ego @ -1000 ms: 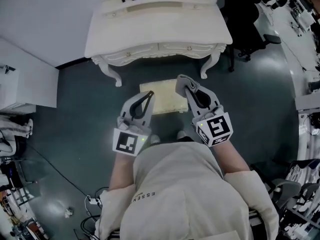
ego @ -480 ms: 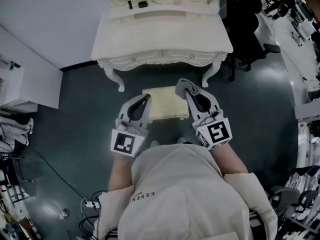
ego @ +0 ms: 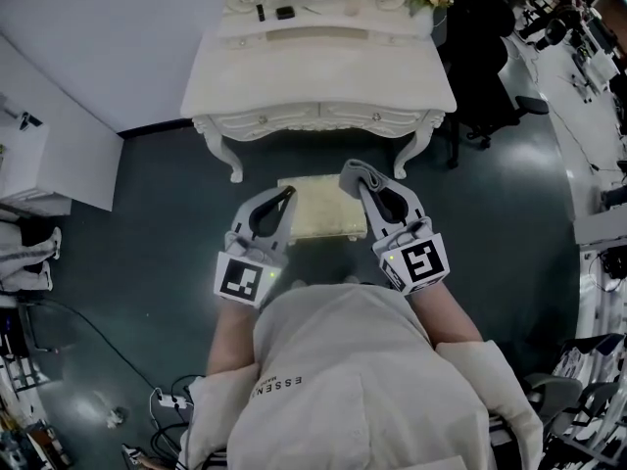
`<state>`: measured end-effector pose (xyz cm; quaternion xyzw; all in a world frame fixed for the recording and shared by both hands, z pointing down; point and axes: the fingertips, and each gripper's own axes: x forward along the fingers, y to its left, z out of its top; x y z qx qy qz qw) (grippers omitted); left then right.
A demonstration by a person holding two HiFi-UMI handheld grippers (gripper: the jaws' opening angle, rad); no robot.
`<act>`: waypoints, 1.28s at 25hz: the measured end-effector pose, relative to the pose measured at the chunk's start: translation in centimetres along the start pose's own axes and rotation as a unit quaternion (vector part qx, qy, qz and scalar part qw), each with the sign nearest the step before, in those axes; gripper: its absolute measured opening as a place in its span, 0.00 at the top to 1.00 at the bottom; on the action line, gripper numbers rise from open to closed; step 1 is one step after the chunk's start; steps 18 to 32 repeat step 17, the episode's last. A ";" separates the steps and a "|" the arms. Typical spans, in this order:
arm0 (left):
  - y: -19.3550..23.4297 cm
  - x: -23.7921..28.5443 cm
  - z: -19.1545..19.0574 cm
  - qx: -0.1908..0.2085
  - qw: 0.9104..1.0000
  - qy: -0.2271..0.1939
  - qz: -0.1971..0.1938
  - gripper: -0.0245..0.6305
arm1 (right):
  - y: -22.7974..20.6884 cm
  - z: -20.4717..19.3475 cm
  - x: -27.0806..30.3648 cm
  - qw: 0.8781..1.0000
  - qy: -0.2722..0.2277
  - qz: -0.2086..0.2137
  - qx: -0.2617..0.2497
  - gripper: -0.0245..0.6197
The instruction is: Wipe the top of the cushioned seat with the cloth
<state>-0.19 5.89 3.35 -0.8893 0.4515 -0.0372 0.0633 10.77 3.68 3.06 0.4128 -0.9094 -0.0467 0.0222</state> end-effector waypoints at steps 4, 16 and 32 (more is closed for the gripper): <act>0.4 0.0 0.2 -0.013 1.000 -0.002 0.007 0.96 | -0.5 0.2 0.2 1.000 -0.001 -0.005 0.000 0.92; -0.7 0.5 0.7 0.000 1.000 0.008 -0.001 0.96 | -0.3 0.3 -0.2 1.000 -0.002 0.002 -0.003 0.92; -0.9 0.5 0.7 0.001 1.000 0.008 -0.001 0.96 | -0.4 0.3 -0.2 1.000 -0.004 0.002 -0.004 0.92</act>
